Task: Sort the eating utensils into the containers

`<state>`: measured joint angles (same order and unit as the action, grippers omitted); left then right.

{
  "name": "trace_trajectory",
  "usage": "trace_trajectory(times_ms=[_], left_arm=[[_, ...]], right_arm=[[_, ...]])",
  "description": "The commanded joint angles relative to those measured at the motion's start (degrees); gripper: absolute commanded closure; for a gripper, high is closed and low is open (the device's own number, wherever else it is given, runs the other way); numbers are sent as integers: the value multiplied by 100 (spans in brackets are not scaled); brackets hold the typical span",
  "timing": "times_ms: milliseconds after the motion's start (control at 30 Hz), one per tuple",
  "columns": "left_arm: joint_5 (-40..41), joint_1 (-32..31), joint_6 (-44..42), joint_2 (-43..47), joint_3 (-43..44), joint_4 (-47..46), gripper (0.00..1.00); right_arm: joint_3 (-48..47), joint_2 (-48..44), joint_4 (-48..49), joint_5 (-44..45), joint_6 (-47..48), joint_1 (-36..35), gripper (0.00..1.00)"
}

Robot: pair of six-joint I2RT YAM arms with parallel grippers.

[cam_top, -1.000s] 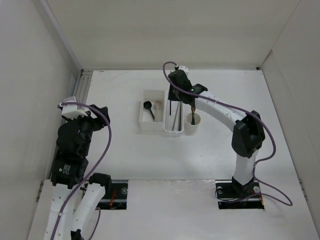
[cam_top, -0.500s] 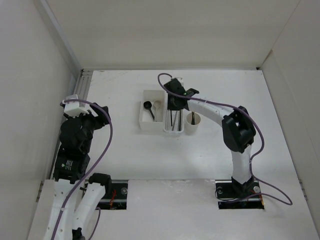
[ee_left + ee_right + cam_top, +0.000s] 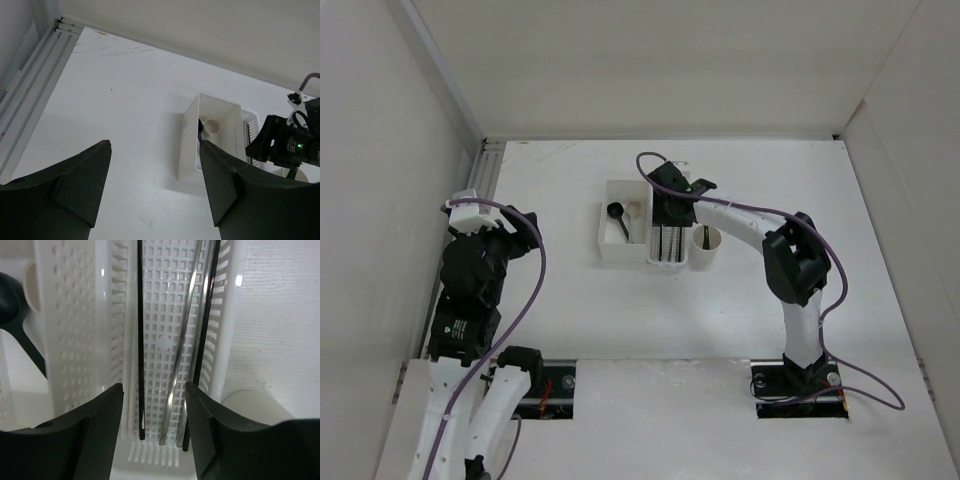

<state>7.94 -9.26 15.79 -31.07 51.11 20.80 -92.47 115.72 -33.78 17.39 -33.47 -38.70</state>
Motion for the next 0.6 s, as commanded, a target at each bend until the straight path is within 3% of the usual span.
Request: trace_trajectory(times_ms=[0,267,367,400,500,533,567], left_arm=[[-30,12,56,-13,-22,-269,31],[-83,64,56,39,30,-269,31],[-83,64,56,40,83,-269,31],[-83,64,-5,40,83,-269,31],[23,64,-76,92,136,-322,31],[84,64,-128,92,136,-322,31],[145,64,-129,92,136,-374,31]], right_arm=[[-622,-278,-286,537,147,-217,42],[-1493,-1365,-910,1416,560,-270,42],[-1608,-1989,-1052,1592,885,-270,33],[-1608,-2157,-1113,1592,973,-200,25],[-1196,-2797,-1184,673,1176,501,14],[-1030,-2957,-1262,147,1272,1034,2],[-680,-3107,-1367,-23,1325,1318,1]])
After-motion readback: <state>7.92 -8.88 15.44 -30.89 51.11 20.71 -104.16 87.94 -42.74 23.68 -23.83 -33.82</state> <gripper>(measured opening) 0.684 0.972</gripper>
